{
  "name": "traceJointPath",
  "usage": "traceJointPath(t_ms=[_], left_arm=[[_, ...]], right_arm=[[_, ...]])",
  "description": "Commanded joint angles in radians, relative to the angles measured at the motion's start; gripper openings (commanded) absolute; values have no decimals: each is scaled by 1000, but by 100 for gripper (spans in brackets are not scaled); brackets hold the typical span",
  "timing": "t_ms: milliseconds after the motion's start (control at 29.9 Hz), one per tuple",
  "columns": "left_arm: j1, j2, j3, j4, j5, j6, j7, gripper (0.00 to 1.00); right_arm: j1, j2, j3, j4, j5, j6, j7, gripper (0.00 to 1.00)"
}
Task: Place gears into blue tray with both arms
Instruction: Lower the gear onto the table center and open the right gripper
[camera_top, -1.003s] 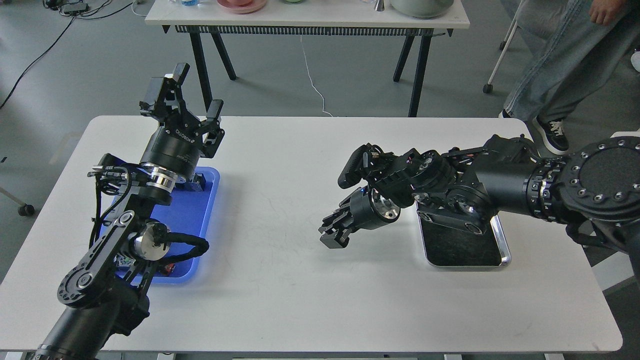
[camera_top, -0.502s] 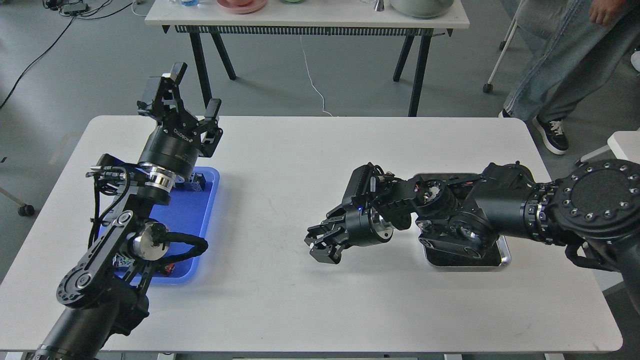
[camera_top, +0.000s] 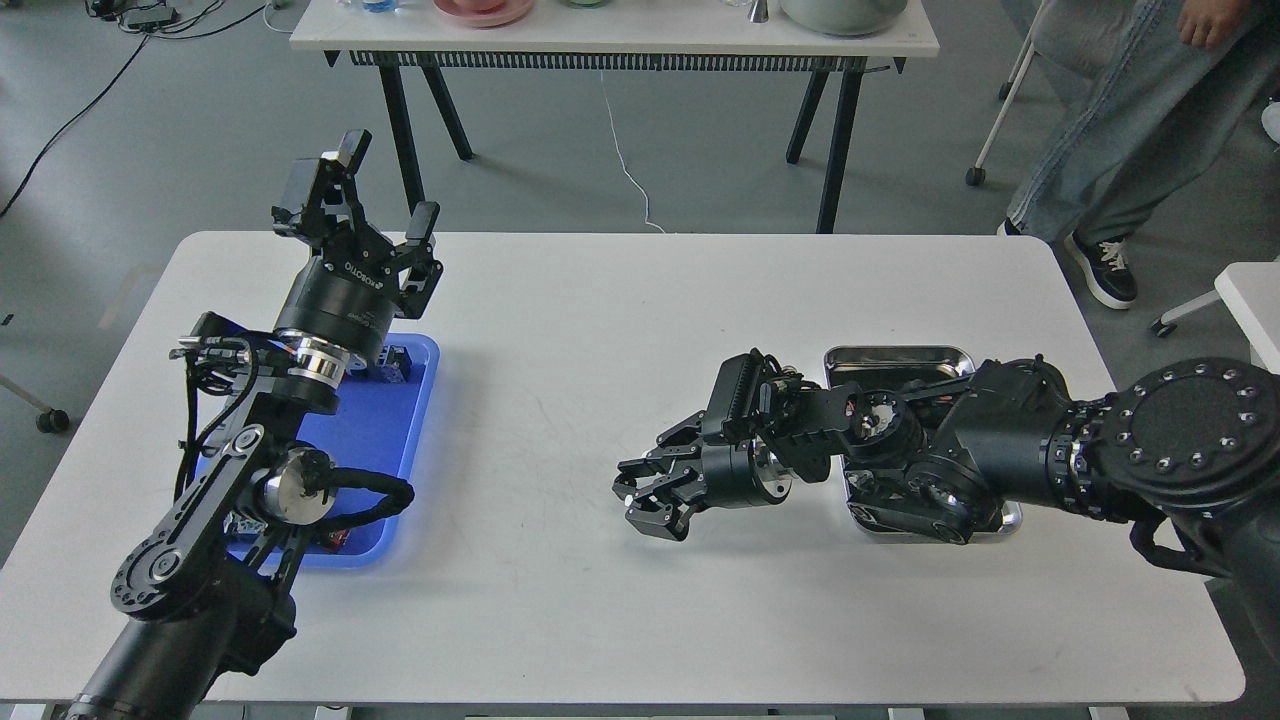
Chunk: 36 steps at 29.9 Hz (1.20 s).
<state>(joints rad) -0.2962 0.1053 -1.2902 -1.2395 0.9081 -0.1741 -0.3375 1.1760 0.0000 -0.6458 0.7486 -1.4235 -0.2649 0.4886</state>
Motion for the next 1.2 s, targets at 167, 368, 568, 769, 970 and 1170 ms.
traceJointPath(t_ms=[167,368,568,769,970,1170], left_arm=[[2,1,0,0,0,-1,0,100],[12,2,0,-9,0,-1,0,100],[19,2,0,-12,0,-1,0,100],[17,4,0,-12,0,-1,0,100],[19,5,0,-12,0,-1,0,100],[17,4,0,-12,0,-1,0,100]], right_arm=[[-27,0,-24,-32,-9,6,0,17],[-32,0,-32,-40,-9,4,0,17],[-32,0,-32,-40,-9,4,0,22],[-32,0,-34,-41,-9,4,0,23],[-30,0,-34,-48,-9,4,0,29],[-32,0,-32,-49,-8,4,0,39]])
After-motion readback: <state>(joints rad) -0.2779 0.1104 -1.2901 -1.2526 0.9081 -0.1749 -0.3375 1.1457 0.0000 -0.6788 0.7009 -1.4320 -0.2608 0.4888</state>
